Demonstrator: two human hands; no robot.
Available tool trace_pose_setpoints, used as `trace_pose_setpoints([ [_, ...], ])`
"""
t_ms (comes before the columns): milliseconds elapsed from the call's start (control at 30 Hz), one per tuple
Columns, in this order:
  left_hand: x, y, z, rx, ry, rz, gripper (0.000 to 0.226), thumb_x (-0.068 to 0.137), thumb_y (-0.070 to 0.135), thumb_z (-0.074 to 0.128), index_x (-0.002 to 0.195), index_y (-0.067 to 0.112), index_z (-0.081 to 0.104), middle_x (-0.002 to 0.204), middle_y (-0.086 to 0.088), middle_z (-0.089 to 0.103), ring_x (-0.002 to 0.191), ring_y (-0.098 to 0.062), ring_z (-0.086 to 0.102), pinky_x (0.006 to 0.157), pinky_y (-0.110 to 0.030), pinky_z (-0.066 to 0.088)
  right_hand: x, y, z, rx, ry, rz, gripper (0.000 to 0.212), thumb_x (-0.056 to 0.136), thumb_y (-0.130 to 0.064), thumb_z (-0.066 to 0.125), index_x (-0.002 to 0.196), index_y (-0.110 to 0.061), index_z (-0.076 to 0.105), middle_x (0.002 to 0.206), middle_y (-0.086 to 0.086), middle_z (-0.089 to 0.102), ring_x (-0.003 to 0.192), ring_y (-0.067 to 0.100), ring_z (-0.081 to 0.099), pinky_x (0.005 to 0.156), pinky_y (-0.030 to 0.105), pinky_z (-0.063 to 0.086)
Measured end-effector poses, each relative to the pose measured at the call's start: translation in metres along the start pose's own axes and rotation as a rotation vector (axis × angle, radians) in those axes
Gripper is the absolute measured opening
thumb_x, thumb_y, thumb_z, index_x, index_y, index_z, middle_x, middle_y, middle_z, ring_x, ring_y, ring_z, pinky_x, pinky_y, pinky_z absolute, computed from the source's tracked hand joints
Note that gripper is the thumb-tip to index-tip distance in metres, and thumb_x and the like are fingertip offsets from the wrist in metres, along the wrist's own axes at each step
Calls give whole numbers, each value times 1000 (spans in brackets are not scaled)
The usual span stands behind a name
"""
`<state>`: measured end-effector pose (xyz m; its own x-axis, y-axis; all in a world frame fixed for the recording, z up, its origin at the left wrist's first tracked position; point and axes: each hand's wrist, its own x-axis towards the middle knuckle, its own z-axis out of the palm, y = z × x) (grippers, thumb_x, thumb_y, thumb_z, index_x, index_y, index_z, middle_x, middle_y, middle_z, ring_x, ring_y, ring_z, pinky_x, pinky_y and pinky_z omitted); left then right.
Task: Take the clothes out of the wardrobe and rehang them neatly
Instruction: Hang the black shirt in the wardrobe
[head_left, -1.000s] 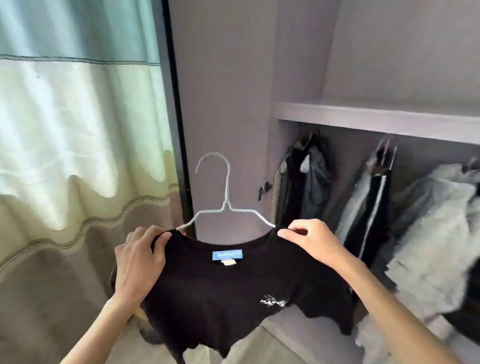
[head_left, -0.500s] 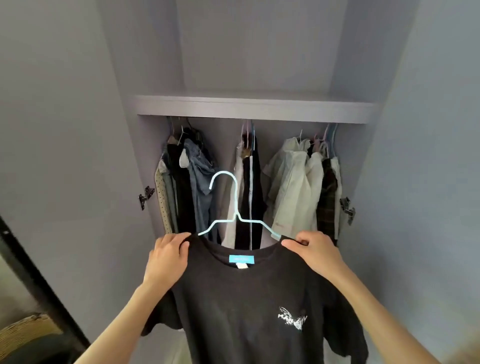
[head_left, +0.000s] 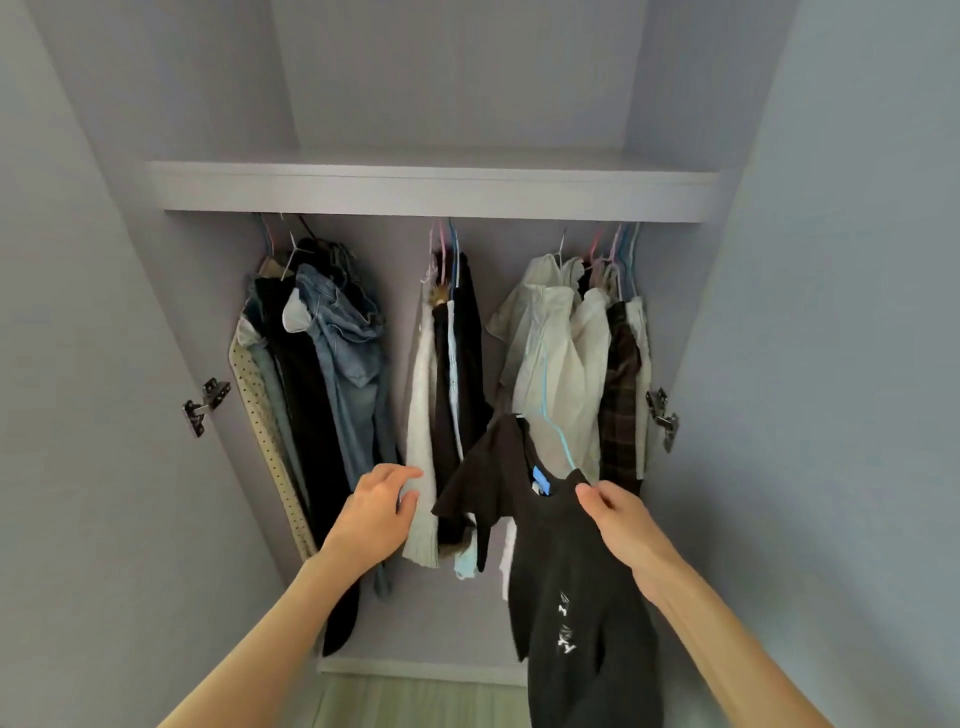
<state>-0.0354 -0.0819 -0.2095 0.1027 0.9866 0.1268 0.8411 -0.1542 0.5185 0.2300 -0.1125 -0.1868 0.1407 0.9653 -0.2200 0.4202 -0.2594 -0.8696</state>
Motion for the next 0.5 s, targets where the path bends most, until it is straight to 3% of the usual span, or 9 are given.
trace_pose_setpoints([
  [133,20,3,3,-21,48,32,33,98,19,41,129,16,49,133,-2,45,127,-19,36,103,-27,30,18,-16,6,20,15,-111,32,98,-31,40,75,-8,41,67,1,33,61,10,33,58,23,27],
  [367,76,-10,0,-35,145,66,32,97,16,45,128,14,51,132,-5,46,128,-20,34,103,-26,29,62,-41,25,137,66,-147,36,98,-31,41,68,-10,40,60,-3,30,56,8,30,54,20,27],
  [500,129,-15,4,18,112,102,42,97,25,44,137,18,40,145,-8,29,137,-24,19,108,-35,26,100,-60,42,218,118,-150,35,98,-29,43,71,-7,39,60,1,27,55,8,28,49,15,28],
])
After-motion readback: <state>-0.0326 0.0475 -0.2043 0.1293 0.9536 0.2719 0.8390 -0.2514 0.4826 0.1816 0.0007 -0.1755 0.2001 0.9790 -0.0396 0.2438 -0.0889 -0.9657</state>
